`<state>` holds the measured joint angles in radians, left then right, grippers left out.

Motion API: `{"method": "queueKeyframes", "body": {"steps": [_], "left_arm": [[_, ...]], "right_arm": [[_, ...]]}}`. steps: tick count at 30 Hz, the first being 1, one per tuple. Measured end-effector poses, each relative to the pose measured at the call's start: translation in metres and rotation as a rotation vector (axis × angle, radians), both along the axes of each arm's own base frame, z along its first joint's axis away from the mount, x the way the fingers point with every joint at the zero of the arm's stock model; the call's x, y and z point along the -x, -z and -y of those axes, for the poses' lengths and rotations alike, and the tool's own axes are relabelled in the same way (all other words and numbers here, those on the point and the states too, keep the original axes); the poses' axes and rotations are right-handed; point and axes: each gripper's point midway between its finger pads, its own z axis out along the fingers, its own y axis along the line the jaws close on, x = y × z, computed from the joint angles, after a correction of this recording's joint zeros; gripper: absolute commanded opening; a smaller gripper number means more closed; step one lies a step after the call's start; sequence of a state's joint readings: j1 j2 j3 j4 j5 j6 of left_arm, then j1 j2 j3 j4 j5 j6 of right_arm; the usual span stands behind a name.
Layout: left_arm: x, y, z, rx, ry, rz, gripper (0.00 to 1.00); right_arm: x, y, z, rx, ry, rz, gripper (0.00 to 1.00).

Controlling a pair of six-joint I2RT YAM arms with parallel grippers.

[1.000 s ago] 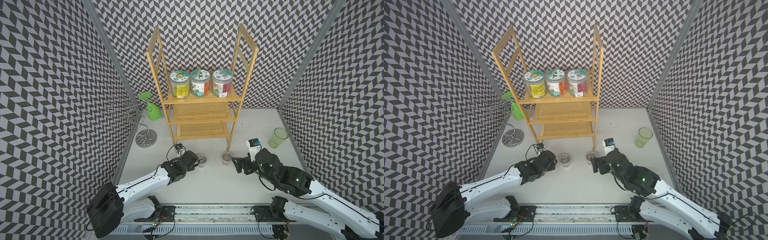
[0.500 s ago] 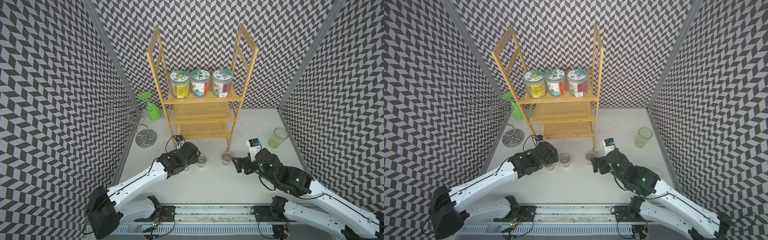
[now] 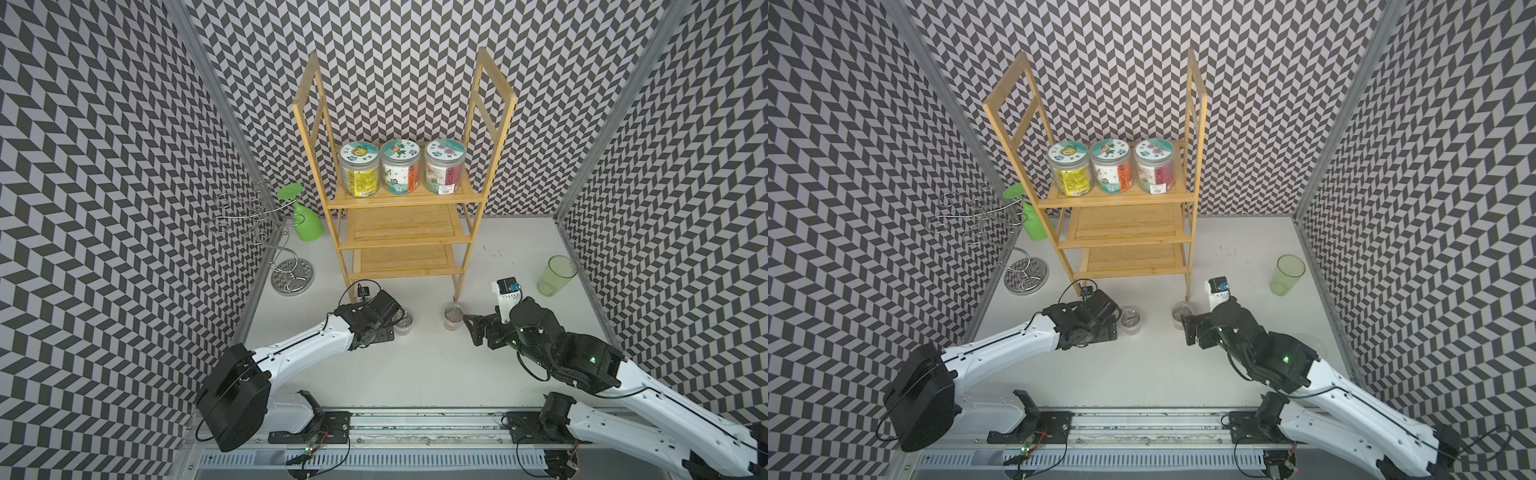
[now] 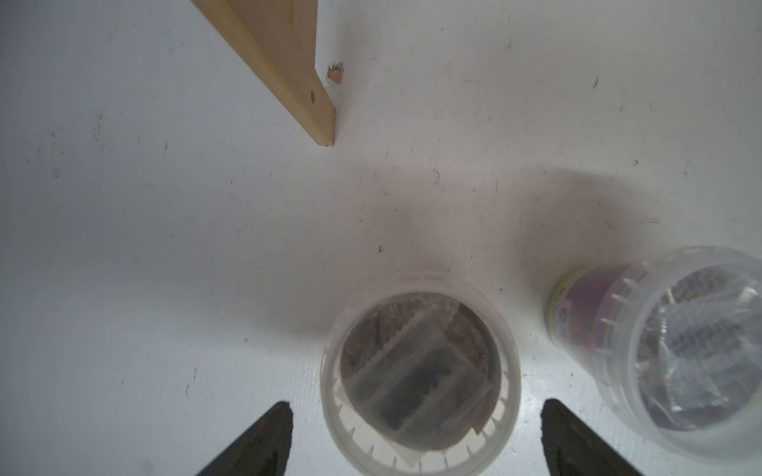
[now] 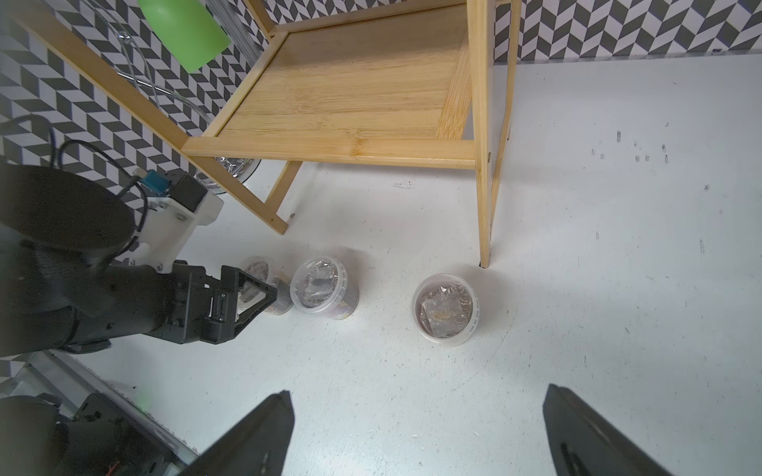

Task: Place the seed container on the shelf
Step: Pick up the seed jar at the center of the board.

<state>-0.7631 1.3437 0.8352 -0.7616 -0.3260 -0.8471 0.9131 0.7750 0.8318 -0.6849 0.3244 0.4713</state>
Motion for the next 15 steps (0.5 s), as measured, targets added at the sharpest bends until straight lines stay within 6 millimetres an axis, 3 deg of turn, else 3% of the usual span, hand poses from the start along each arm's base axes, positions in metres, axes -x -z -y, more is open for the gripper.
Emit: {"method": "queueKeyframes", "body": {"steps": [7,15], "left_arm": [[-0.013,-0.005,0.004,-0.015,0.017,-0.011,0.95],[-0.012,0.007,0.007,-0.049,0.043,-0.076,0.93]], "right_arm": [[0.001,-0.002,0.001,-0.007,0.000,0.006,0.98],[0.001,-0.003,0.002,-0.011,0.001,0.008,0.98]]}}
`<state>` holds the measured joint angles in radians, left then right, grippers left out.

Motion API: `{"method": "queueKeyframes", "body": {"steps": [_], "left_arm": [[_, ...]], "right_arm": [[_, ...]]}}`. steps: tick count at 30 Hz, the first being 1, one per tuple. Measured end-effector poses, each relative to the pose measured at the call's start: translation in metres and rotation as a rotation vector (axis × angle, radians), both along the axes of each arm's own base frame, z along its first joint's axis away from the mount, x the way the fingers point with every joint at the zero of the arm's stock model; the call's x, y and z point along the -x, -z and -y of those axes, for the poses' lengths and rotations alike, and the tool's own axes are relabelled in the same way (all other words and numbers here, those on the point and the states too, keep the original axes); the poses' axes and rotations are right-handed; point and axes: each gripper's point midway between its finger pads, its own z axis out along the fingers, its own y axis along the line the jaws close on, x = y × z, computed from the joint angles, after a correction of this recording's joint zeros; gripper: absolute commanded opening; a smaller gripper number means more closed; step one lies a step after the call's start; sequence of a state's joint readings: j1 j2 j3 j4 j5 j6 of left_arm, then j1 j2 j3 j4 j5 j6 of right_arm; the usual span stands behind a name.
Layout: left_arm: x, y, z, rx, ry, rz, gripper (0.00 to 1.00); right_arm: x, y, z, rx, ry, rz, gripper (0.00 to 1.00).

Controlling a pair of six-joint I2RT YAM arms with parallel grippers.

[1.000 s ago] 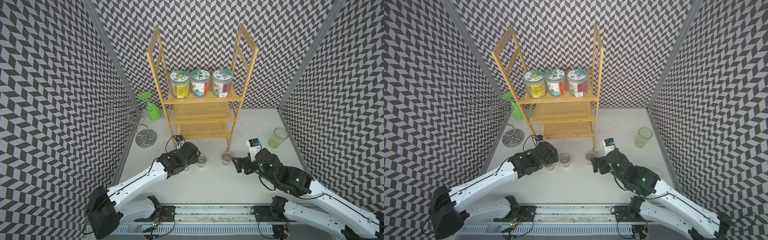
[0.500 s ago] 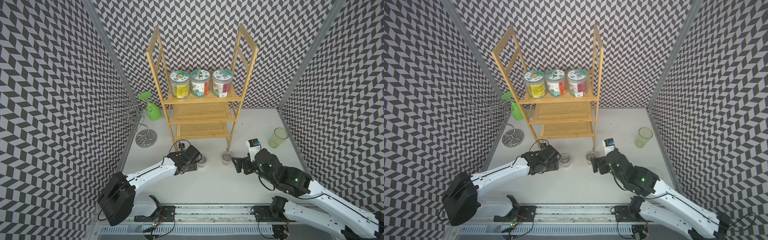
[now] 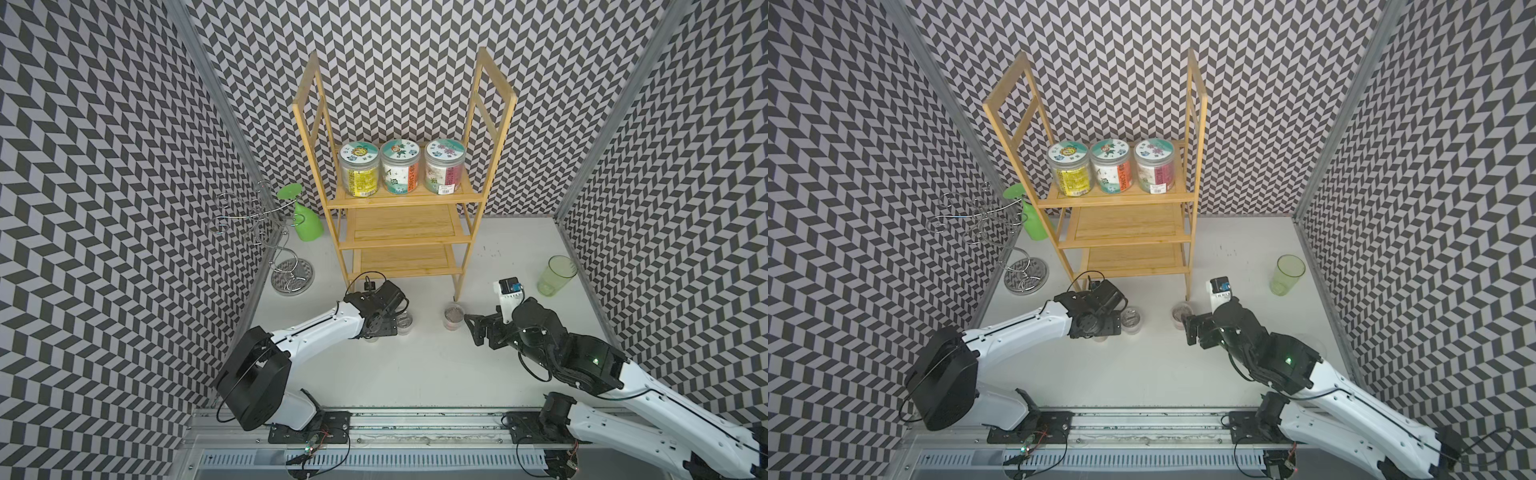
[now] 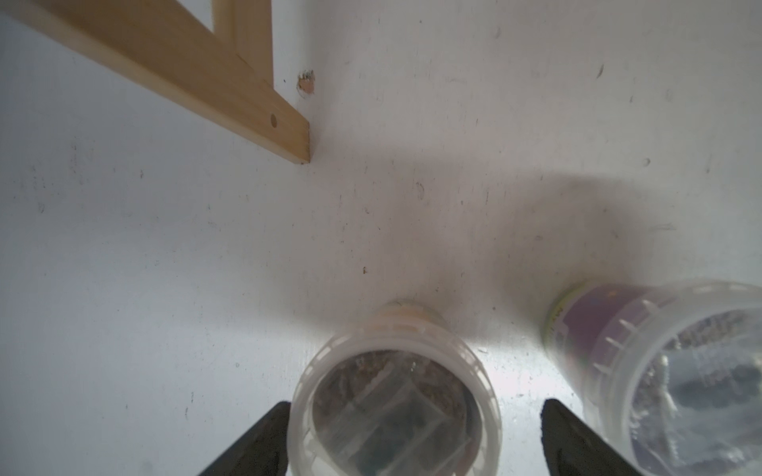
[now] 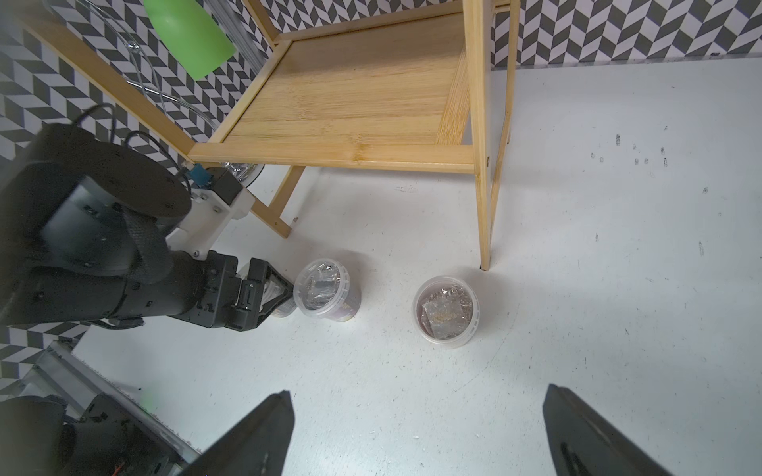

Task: Place the seed container on the shelf
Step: Pick up the seed jar at the center of the board.

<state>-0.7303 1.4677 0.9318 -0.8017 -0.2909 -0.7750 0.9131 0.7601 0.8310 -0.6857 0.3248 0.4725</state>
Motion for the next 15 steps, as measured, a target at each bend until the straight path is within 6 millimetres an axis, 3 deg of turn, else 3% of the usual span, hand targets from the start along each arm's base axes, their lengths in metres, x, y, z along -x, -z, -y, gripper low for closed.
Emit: {"method": "queueKeyframes", "body": {"steps": [15], "left_arm": [[0.008,0.011,-0.008,-0.063,0.024,-0.060,0.78]], "right_arm": [[0.001,0.005,0.002,0.006,0.002,-0.008,0.98]]}}
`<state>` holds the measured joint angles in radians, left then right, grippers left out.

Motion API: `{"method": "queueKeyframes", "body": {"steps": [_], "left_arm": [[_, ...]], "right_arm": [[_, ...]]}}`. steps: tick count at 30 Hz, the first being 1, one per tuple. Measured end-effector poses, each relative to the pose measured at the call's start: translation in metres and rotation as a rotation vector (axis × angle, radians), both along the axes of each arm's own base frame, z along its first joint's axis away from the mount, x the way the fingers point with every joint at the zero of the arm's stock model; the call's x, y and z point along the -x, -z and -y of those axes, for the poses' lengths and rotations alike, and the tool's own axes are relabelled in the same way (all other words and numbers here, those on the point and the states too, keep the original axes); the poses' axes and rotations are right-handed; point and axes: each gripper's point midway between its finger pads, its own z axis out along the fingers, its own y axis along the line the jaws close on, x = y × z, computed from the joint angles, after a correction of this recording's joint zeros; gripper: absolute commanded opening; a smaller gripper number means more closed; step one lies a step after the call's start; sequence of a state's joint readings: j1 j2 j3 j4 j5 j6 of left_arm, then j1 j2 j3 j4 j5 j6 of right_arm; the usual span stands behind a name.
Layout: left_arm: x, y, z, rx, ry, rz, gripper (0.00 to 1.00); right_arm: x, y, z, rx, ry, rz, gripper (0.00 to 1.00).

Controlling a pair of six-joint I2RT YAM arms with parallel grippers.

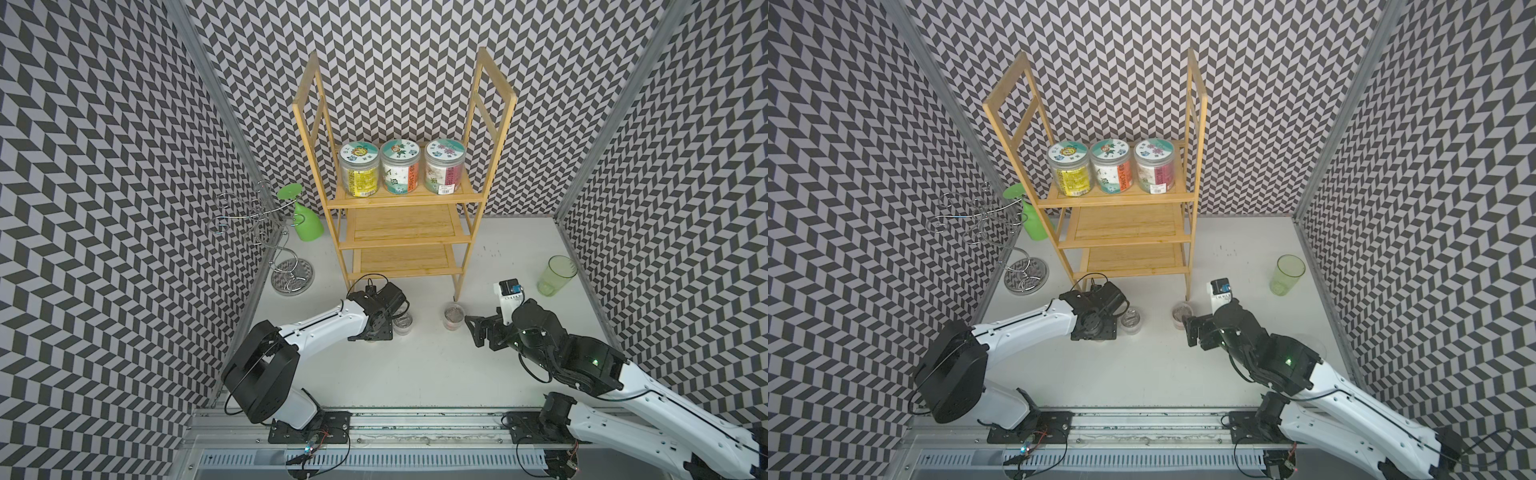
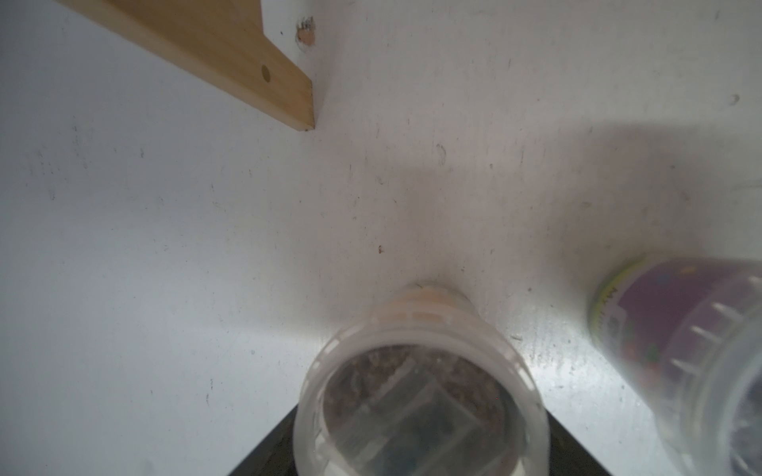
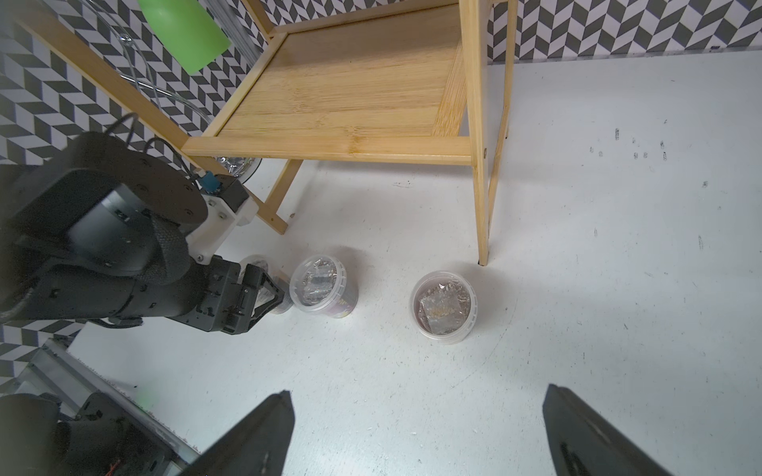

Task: Place the seed container on the shelf
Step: Pick up the seed jar at the center of the board.

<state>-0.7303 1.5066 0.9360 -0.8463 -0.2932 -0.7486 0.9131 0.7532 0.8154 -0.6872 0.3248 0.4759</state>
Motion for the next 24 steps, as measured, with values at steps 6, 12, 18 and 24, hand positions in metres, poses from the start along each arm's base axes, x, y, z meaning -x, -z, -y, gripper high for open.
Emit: {"method": "queueKeyframes", "body": {"steps": [6,12,18,24], "left_arm": [[-0.0012,0.0007,0.0000,-0.004,0.004,0.003,0.78],[-0.0041,0.0064,0.0007,-0.021,0.006,-0.002,0.80],[-0.0066,0.0052,0.0008,-0.028,0.013,0.007,0.71],[-0.0060,0.0048,-0.0008,-0.037,0.017,0.005,0.70]], "right_arm": [[0.0001,-0.0003,0.0001,-0.002,0.001,0.000,0.98],[0.0001,-0.0003,0.0001,-0.003,0.001,0.000,0.98],[0.0001,-0.0003,0.0001,-0.003,0.002,-0.001,0.98],[0.0001,-0.0003,0.0001,-0.003,0.001,0.000,0.98]]}}
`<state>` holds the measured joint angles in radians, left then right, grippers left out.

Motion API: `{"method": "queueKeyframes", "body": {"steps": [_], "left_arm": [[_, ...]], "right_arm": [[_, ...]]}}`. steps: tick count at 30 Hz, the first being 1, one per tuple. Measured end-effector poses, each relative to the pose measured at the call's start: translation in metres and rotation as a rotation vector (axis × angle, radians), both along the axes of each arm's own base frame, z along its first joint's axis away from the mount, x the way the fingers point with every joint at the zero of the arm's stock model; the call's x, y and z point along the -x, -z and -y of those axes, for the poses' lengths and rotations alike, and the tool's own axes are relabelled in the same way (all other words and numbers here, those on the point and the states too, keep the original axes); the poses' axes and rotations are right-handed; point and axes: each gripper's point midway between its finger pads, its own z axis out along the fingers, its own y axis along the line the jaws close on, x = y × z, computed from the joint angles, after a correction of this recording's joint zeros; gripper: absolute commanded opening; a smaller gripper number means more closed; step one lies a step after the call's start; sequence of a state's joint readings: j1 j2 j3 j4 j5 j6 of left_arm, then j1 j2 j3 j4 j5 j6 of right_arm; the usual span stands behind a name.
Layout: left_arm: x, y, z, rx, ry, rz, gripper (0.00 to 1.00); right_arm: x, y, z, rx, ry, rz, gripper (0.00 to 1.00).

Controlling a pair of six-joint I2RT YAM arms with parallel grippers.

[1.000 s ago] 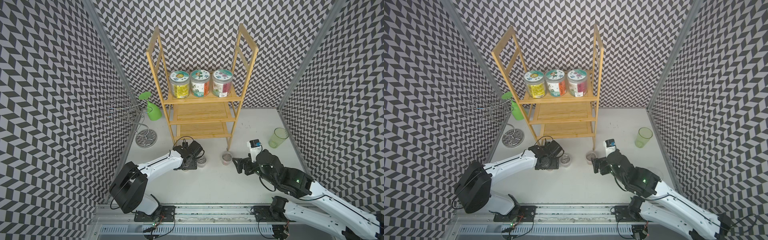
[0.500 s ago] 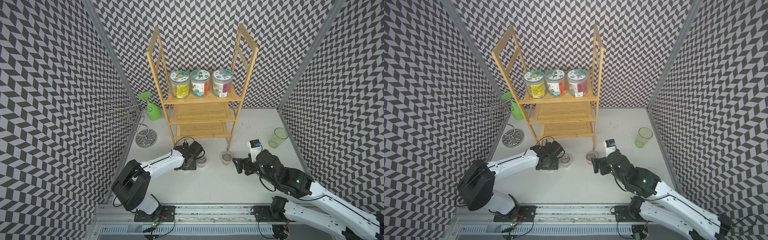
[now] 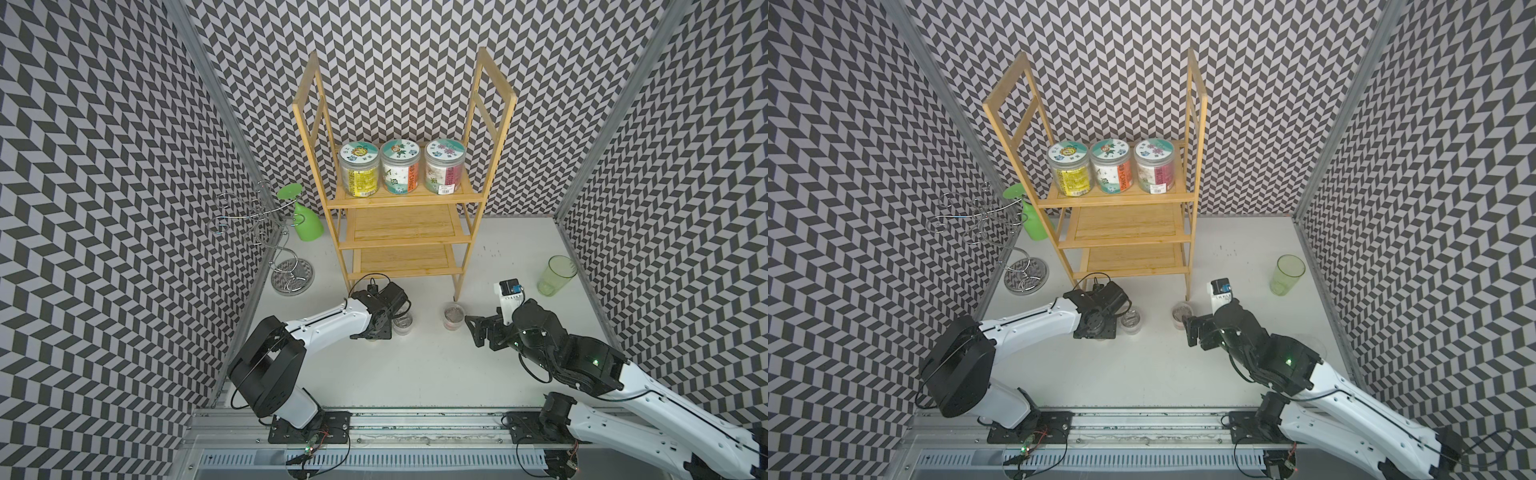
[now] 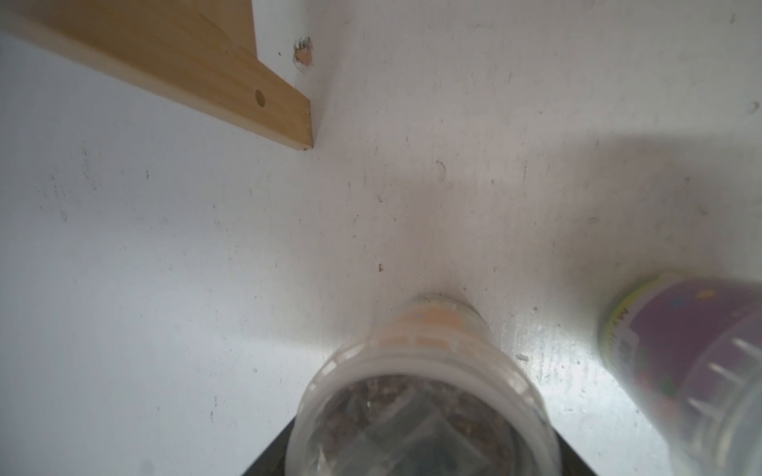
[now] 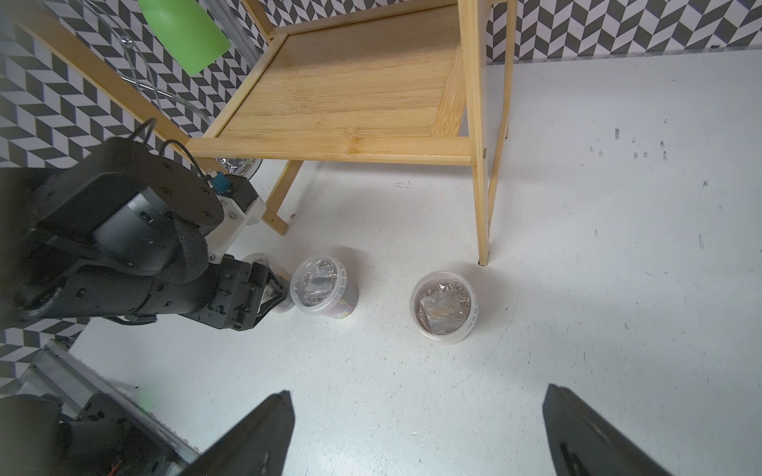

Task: Place the seed container on the shelf
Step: Pick up the seed jar at the center of the board.

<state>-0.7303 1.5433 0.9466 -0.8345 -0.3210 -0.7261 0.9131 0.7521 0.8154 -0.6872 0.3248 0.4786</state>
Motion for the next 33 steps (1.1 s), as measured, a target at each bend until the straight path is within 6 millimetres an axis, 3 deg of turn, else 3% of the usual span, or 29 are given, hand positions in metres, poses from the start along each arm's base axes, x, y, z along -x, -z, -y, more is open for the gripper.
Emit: {"method": "queueKeyframes", "body": {"steps": [10,23,33], "left_arm": [[0.001,-0.025,-0.005,-0.001,0.006,0.024,0.68],[0.004,-0.106,-0.005,0.033,0.031,0.090,0.68],[0.014,-0.150,-0.005,0.060,0.056,0.103,0.67]], "right_arm": [[0.000,0.000,0.000,0.000,0.000,0.000,0.98],[-0.001,-0.003,-0.001,0.007,-0.007,0.007,0.97],[-0.005,-0.009,-0.006,0.030,-0.029,0.029,0.97]]}}
